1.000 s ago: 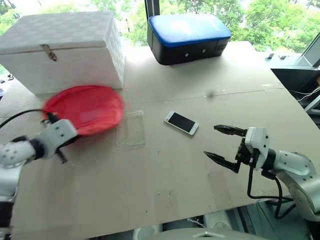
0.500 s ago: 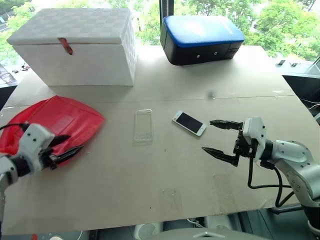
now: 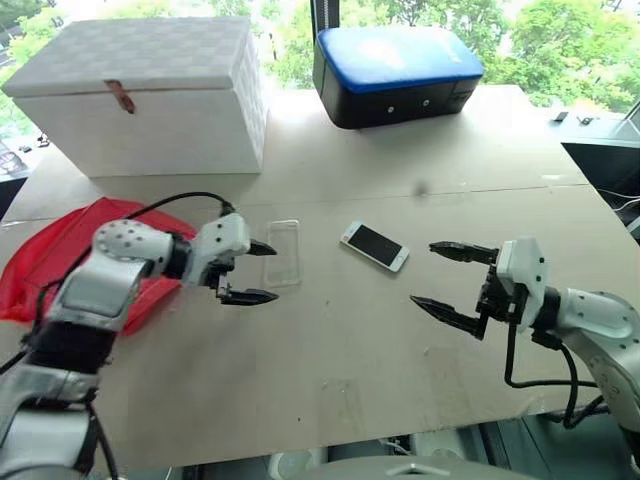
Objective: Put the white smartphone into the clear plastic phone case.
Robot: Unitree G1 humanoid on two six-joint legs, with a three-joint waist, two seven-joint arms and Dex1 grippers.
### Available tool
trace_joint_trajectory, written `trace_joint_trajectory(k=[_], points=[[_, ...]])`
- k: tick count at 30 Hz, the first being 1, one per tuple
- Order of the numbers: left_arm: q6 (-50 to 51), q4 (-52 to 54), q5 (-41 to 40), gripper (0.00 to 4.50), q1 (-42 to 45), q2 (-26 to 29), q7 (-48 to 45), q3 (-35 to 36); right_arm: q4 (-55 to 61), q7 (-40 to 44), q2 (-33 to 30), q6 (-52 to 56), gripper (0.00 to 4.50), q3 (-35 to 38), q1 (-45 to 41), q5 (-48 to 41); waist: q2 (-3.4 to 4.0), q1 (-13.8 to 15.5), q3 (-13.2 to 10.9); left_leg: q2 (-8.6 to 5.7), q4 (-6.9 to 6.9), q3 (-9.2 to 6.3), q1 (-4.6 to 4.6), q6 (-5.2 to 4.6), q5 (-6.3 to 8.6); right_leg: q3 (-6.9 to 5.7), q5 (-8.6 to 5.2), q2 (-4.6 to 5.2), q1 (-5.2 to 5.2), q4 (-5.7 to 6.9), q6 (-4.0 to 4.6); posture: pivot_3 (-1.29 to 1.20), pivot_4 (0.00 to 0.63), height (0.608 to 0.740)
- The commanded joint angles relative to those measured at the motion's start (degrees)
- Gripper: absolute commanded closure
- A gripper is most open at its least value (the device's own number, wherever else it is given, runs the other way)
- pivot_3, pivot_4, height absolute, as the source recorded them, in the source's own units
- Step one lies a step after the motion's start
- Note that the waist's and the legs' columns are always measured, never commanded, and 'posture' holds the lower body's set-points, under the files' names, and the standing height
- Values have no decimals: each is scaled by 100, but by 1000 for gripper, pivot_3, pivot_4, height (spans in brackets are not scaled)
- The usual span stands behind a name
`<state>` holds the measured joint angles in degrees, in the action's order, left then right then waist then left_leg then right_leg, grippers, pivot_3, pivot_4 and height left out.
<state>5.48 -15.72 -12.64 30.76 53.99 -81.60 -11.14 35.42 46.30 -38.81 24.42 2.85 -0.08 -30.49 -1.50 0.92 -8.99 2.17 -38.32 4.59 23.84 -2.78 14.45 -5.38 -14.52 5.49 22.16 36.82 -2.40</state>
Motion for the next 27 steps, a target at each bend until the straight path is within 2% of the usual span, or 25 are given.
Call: trace_joint_trajectory(k=[1, 4, 5, 6, 7, 9, 12, 14, 17, 19, 21, 23, 25, 26, 27], points=[[-1172, -1422, 669, 260, 808, -242, -493, -367, 365, -150, -29, -81, 0, 271, 242, -3, -1, 24, 1, -1, 0, 1, -1, 0, 0, 1, 0, 0, -1, 1, 0, 0, 150, 734], [-1798, -2215, 970, 1213, 1164, -437, -946, -622, 509, -317, 20, -147, 0, 334, 479, 70, -4, 7, 2, 0, -1, 1, 0, -2, 1, 3, 0, 0, -1, 1, -1, 0, 150, 734], [-1879, -2310, 956, 1818, 1187, -471, -1031, -673, 548, -350, 32, -164, 0, 347, 546, 83, -5, -8, 3, 2, -1, 3, 0, -2, 1, 7, 0, 0, 0, -1, -1, 0, 150, 734], [-1880, -2298, 866, 2057, 1164, -462, -1069, -758, 583, -376, 40, -183, 0, 355, 612, 97, -5, -13, 3, 6, -3, 5, 0, -3, 1, 11, 0, 2, 0, 0, -1, 0, 150, 734], [-1498, -2108, 643, 2661, 1085, -478, -1084, -770, 618, -421, 65, -221, 0, 356, 698, 138, -5, -18, 3, 8, -3, 6, -1, -4, 2, 14, 0, 3, 1, 0, -1, 0, 150, 734], [-303, -1631, 319, 3471, 923, -554, -1090, -631, 643, -483, 109, -307, 0, 334, 822, 229, -5, -16, 3, 11, -3, 3, -5, -4, 2, 17, 0, 4, 1, 4, -2, 0, 150, 734], [1237, -516, 105, 4418, 391, -387, -804, -480, 635, -563, 162, -437, 0, 208, 900, 440, -5, -28, 3, 15, -3, 2, -6, -5, 2, 19, -1, 3, 1, 6, -3, 0, 150, 734], [2308, 387, -61, 4418, 30, -328, -317, -279, 639, -585, 194, -464, 0, 132, 887, 491, -4, -25, 4, 16, -4, 2, -7, -5, 2, 23, -1, 3, 0, 6, -4, 0, 150, 734], [4922, 1914, -620, 4418, -139, -700, 955, 295, 590, -571, 244, -465, 0, 74, 800, 472, -2, 11, 4, 13, -4, -5, -8, -6, 2, 32, -3, 3, -2, 6, -9, 0, 150, 734], [6285, 2698, -802, 4418, -69, -1454, 1962, 734, 494, -493, 250, -472, 0, 9, 686, 443, -3, 65, 2, 3, -12, -37, 1, -7, 1, 43, -11, -8, -6, 6, -22, 0, 150, 734], [7172, 3177, -831, 4418, 19, -2098, 2675, 934, 395, -431, 259, -472, 0, -57, 564, 434, -7, 89, 3, -2, -26, -50, 1, -8, 1, 71, -11, -30, -19, 5, -26, 0, 150, 734], [7642, 3350, -674, 4418, 152, -2864, 3452, 978, 256, -321, 254, -458, 0, -166, 350, 423, -12, 74, 6, -3, -32, -56, -6, -8, 1, 94, -9, -49, -37, 5, -26, 0, 150, 734], [7726, 3360, -683, 4418, 219, -3180, 3793, 904, 162, -211, 227, -442, 0, -229, 188, 395, -12, 41, 6, -2, -32, -57, -11, -7, 1, 102, -6, -56, -39, 6, -22, 0, 150, 734], [7619, 3439, -777, 3898, 188, -3088, 3745, 838, 134, -161, 201, -426, 0, -231, 139, 373, -12, 17, 6, -2, -31, -57, -14, -6, 0, 105, 0, -59, -39, 9, -12, 0, 150, 734], [7597, 3509, -882, 3680, 164, -3013, 3718, 853, 112, -107, 167, -407, 0, -212, 108, 345, -11, -27, 5, -1, -30, -57, -15, -5, 0, 106, 1, -60, -38, 12, -9, 0, 150, 734]])
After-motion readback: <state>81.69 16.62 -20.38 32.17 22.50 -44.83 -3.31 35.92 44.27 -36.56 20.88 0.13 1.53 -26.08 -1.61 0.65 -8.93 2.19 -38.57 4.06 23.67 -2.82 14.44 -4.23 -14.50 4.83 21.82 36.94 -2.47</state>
